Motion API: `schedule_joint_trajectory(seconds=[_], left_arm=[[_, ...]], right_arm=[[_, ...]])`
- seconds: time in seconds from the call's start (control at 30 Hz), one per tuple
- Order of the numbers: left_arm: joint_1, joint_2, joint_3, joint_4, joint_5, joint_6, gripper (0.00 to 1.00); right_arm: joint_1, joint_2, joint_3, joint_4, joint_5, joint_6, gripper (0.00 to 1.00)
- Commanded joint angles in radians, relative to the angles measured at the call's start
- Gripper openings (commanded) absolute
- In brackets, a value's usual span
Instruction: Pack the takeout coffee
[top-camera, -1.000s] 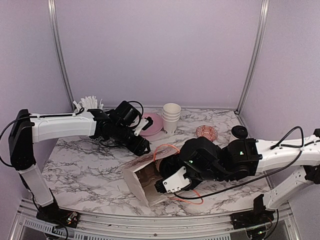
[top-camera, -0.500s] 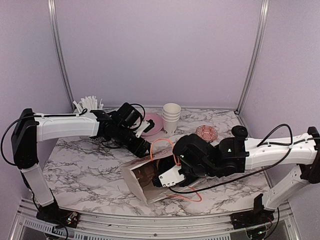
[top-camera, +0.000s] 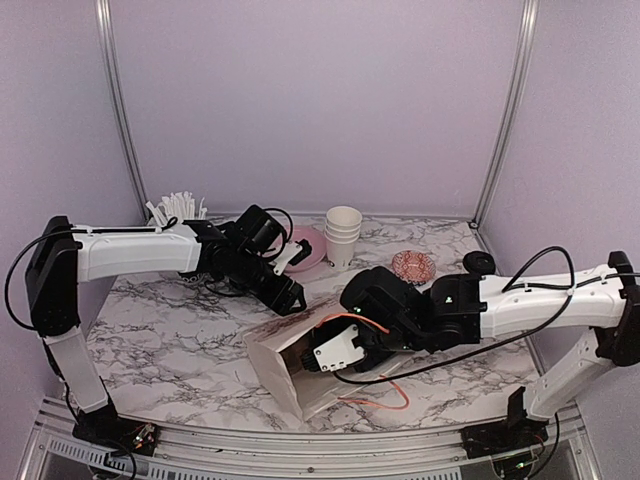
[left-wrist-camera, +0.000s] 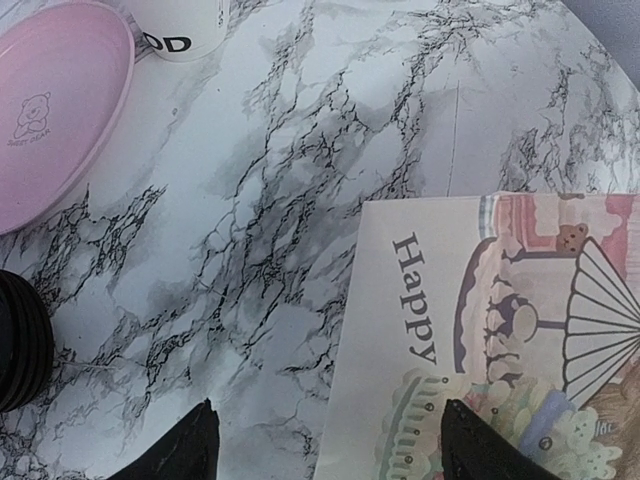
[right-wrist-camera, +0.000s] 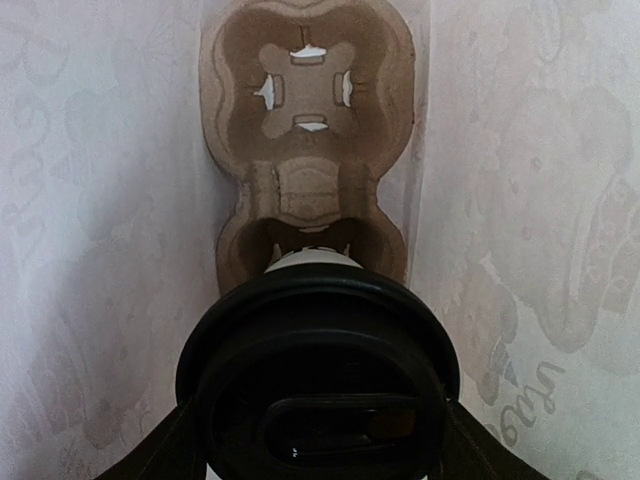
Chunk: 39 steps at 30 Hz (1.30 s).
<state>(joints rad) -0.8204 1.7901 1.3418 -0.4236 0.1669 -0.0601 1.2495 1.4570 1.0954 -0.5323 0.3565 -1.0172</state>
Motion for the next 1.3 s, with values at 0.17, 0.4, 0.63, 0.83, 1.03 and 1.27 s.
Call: schedule_joint_trajectory(seconds=[0.17,0.4,0.63,0.83,1.03,1.27], left_arm=[[0.006,0.018,0.023,0.004,0.037,0.010,0.77],[0.009,0.022,0.021,0.004,0.033,0.009,0.77],[0.021,0.025,0.023,0.005,0.029,0.009,0.77],[0.032,0.024,0.024,0.004,0.028,0.011,0.77],[0.039,0.018,0.016,0.003,0.033,0.014,0.77],[0.058,0.004,0.009,0.001,0.025,0.030,0.77]], right_arm=[[-0.017,0.027,0.031,0.063,-0.006,0.017,0.39],[-0.025,0.042,0.064,0.042,-0.055,0.022,0.39],[-0.024,0.033,0.116,-0.025,-0.076,0.031,0.38],[-0.025,0.034,0.102,-0.018,-0.100,0.016,0.38],[-0.030,0.055,0.092,-0.006,-0.099,0.007,0.38],[-0.051,0.095,0.149,-0.048,-0.136,0.027,0.38]])
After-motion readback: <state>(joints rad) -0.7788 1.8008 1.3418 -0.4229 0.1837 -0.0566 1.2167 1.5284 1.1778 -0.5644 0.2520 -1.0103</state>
